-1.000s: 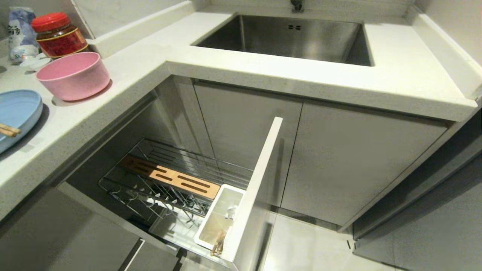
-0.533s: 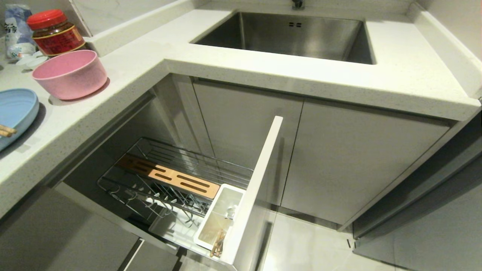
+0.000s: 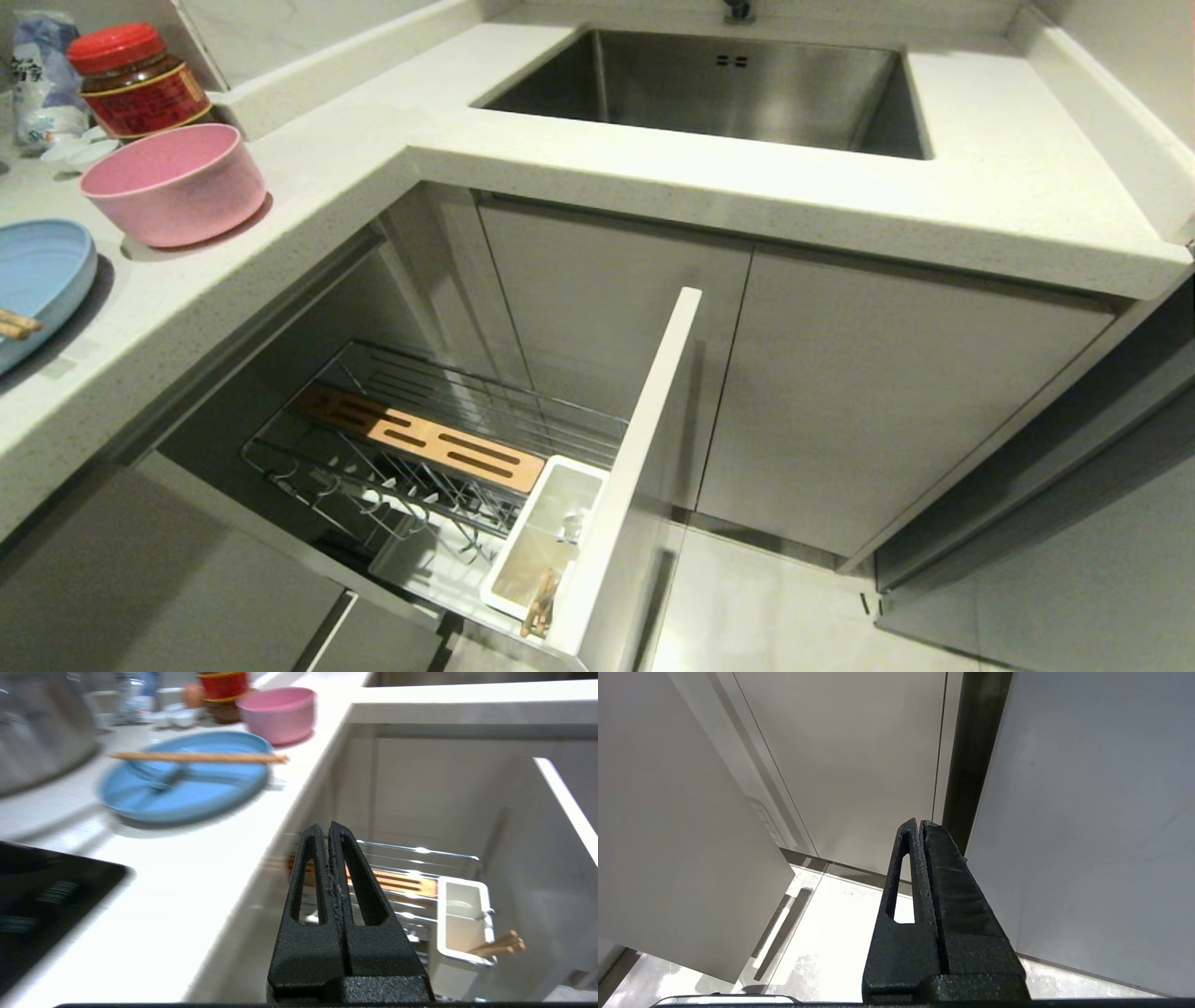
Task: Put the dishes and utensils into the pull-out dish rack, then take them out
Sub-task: Pick up the chopsticks and place it in the cupboard
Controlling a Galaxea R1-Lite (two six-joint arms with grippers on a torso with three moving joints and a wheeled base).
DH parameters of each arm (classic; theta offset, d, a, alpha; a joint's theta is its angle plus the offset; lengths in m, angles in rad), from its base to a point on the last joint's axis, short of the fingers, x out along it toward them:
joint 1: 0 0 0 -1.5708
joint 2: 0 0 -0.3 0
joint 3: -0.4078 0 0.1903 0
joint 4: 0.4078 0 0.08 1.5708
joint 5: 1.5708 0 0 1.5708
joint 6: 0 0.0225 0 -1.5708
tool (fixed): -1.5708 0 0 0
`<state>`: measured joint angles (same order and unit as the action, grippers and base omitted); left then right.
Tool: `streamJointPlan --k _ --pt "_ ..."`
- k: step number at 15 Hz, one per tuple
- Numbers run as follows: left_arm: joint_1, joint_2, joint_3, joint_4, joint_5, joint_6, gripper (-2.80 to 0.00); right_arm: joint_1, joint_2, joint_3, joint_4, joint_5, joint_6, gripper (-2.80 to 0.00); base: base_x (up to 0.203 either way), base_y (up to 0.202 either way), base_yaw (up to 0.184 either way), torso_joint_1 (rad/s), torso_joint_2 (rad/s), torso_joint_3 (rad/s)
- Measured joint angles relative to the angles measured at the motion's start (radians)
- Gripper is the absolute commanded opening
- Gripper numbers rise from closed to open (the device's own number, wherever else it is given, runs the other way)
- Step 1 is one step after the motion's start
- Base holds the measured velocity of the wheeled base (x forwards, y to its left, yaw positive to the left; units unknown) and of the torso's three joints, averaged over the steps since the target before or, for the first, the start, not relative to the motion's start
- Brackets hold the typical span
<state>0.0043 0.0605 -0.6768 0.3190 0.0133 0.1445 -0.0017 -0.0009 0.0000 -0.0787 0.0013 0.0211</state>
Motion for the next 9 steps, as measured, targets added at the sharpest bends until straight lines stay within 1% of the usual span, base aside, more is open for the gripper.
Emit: streamJointPlan --k 1,3,4,6,8,9 --pt "0.002 0.041 -0.075 0.031 0.022 0.006 -2.80 0.000 0.000 0.000 0.000 0.000 0.000 -2.80 0.000 0.000 0.000 0.000 0.00 0.000" --pt "-0.003 0.153 -0.225 0.015 0.095 0.008 -2.80 0.000 0.000 0.000 0.000 0.000 0.000 -2.80 0.000 0.000 0.000 0.000 0.00 0.000" --pt "-0.008 0.213 -0.284 -0.001 0.140 -0.006 -2.80 0.000 0.000 0.000 0.000 0.000 0.000 -2.80 0.000 0.000 0.000 0.000 0.00 0.000" --pt "-0.019 0.347 -0.398 -0.035 0.238 -0.079 -2.80 0.000 0.000 0.000 0.000 0.000 0.000 -2.80 0.000 0.000 0.000 0.000 0.00 0.000" --pt "-0.029 0.482 -0.492 -0.039 0.339 -0.190 -2.80 0.000 0.000 0.000 0.000 0.000 0.000 -2.80 0.000 0.000 0.000 0.000 0.00 0.000" --pt "-0.036 0.549 -0.531 -0.030 0.396 -0.257 -2.80 0.000 0.000 0.000 0.000 0.000 0.000 -2.80 0.000 0.000 0.000 0.000 0.00 0.000"
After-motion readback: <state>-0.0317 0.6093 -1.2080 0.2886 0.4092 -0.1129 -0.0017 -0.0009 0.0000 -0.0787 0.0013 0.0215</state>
